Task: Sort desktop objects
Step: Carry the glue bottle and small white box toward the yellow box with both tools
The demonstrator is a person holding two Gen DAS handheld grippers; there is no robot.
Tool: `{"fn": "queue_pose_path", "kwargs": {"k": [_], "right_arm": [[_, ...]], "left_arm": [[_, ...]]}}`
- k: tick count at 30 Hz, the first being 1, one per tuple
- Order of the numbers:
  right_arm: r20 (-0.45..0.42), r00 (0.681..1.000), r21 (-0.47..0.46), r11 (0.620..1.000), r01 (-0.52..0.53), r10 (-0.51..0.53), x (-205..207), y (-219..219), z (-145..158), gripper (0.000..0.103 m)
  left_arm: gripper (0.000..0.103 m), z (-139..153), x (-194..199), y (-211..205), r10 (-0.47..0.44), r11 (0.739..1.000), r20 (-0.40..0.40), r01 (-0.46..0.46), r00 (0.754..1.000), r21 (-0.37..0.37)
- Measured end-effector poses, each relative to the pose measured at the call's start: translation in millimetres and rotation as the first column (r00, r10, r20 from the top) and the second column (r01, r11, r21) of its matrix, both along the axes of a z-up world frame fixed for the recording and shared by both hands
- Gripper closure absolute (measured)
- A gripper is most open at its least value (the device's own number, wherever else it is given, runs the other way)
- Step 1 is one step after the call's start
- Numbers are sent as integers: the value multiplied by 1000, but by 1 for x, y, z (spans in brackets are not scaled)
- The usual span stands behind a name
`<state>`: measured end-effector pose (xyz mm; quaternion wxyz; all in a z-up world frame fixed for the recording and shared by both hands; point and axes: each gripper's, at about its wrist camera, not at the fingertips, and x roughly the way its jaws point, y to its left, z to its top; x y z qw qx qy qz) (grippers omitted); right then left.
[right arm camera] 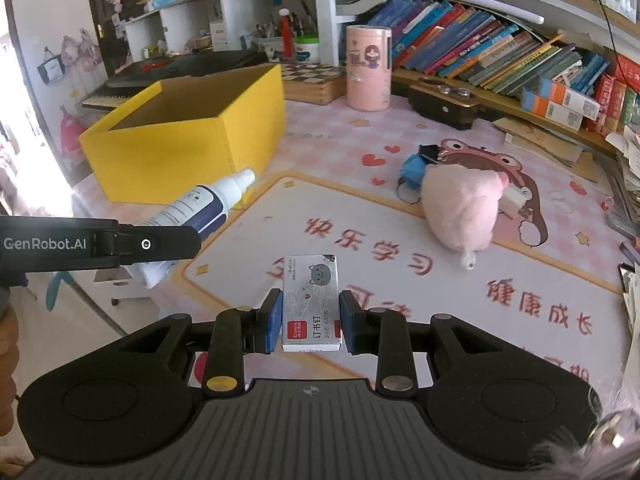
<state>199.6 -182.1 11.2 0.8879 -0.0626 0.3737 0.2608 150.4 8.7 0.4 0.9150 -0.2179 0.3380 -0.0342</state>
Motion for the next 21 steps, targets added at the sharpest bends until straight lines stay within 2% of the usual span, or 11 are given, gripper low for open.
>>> {"fn": "queue_pose_path", "kwargs": {"k": [21], "right_arm": [[-26,999,19,1000,-19,19,-76,63,-4,75]], "left_arm": [[72,-2,-75,59,28,1000,-18,-28,999,-8]]}}
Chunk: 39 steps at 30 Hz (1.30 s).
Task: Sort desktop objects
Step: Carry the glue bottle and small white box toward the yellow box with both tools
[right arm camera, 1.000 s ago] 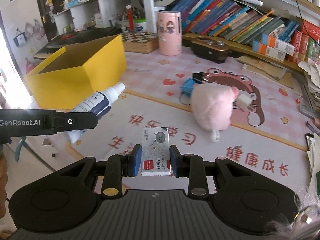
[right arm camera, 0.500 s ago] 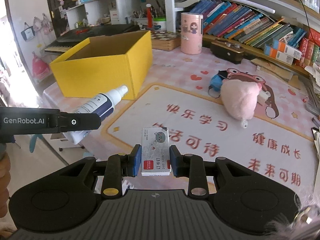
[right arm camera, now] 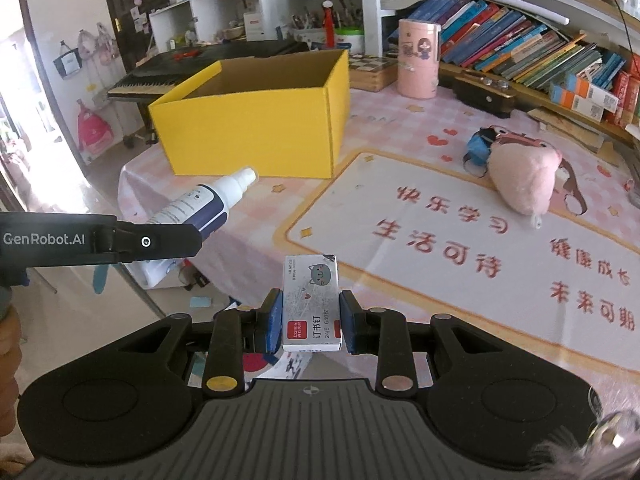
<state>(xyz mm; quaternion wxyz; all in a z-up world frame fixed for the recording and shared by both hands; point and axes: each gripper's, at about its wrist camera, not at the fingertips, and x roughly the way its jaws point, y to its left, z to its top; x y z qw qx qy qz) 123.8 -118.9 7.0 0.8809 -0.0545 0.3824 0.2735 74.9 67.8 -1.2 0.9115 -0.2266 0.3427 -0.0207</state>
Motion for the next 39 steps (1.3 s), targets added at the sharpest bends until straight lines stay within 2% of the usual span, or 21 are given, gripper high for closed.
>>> {"fn": "queue_pose_path", "kwargs": {"k": [15,39], "right_arm": [[-10,1000,9,1000,-27,27,-24,30,-5,75],[31,996,-1,996,-89,89,-30,64,1,75]], "left_arm": [[72,-2,-26,25,16,1000,-5,-16,1000,6],[72,2,-42,55,82,997,37,-82,996,-4]]}}
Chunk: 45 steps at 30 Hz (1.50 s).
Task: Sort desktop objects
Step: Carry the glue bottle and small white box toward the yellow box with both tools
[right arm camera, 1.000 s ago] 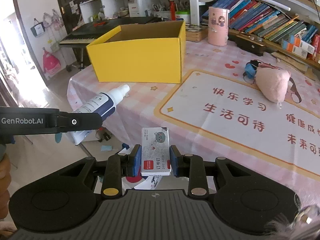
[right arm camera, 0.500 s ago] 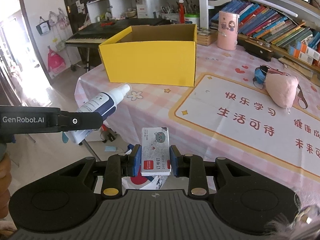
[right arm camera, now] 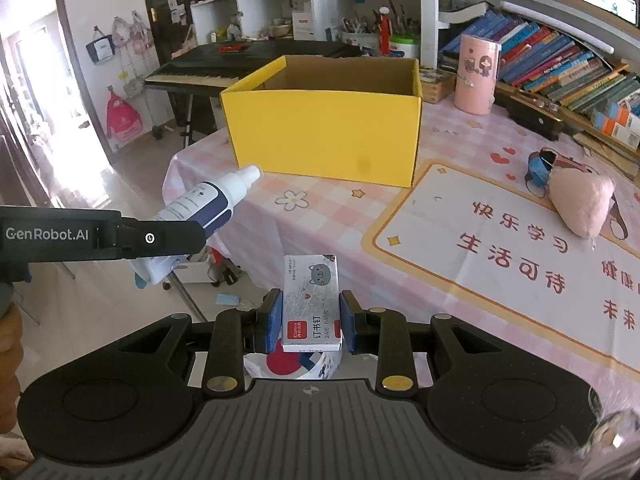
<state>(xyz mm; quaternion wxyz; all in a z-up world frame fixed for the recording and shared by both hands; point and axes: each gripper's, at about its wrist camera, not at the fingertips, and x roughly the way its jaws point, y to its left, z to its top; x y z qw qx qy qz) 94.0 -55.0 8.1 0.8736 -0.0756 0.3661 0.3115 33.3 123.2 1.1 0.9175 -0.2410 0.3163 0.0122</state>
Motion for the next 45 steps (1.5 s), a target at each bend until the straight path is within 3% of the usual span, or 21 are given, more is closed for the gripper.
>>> {"fn": "queue_pose_path", "kwargs": {"k": [29,36,45], "right_arm": [[22,999,-11,999,-36,36,8,32,9,75],[48,998,2,999,-49,49,26,34,14,75],[102,993,89,993,-73,63,79,41,44,75]], "left_arm": [[72,7,1,27,23,1000,46,-23,999,-1],[72,14,17,28,15,1000,72,-16,997,20],[72,40,64,33,34,998,152,-41,988,45]]}}
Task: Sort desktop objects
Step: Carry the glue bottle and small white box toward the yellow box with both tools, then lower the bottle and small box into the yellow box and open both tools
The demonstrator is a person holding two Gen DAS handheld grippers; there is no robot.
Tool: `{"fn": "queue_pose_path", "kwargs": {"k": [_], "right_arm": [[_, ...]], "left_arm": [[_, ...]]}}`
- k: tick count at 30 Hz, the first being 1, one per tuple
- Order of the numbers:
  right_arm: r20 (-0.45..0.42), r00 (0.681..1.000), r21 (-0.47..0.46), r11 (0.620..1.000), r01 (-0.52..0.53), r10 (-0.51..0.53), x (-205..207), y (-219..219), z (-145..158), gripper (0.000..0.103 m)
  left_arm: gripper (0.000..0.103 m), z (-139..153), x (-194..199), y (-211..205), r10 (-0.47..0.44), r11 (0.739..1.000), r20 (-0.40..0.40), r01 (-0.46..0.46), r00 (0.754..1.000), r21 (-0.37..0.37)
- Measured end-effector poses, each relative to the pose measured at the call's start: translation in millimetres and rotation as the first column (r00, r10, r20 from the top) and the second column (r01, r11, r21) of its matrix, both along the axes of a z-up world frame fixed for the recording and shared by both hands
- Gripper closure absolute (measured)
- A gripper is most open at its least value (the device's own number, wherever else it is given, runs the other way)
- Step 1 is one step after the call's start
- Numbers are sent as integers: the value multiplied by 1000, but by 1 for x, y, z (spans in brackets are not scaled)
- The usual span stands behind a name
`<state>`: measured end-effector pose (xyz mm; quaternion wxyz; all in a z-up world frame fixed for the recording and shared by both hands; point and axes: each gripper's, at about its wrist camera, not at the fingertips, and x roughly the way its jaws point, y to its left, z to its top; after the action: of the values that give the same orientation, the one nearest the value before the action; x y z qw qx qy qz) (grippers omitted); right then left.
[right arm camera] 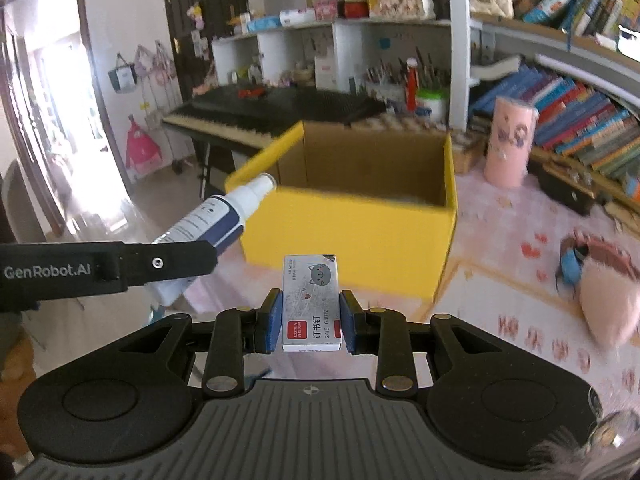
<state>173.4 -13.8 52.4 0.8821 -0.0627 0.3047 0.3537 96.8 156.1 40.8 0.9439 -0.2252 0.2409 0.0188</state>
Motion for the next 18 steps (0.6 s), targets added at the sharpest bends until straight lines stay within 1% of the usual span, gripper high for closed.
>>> {"fn": "queue_pose_path", "kwargs": {"k": [4,10,16,18], "right_arm": [[30,999,28,999,-31,30,30,8,14,75],[61,996,44,997,-67,65,81,16,27,75],[55,996,29,996,-78,77,130,23,24,75],[48,995,21,996,-85,84,146,24,21,75]], "left_arm": [[72,12,29,2,21,999,37,-22,999,24],[72,19,72,5,57,997,57,-60,997,56],[72,14,109,11,112,989,32,-114,993,90],[72,10,122,13,122,984,10,-123,992,131]]}}
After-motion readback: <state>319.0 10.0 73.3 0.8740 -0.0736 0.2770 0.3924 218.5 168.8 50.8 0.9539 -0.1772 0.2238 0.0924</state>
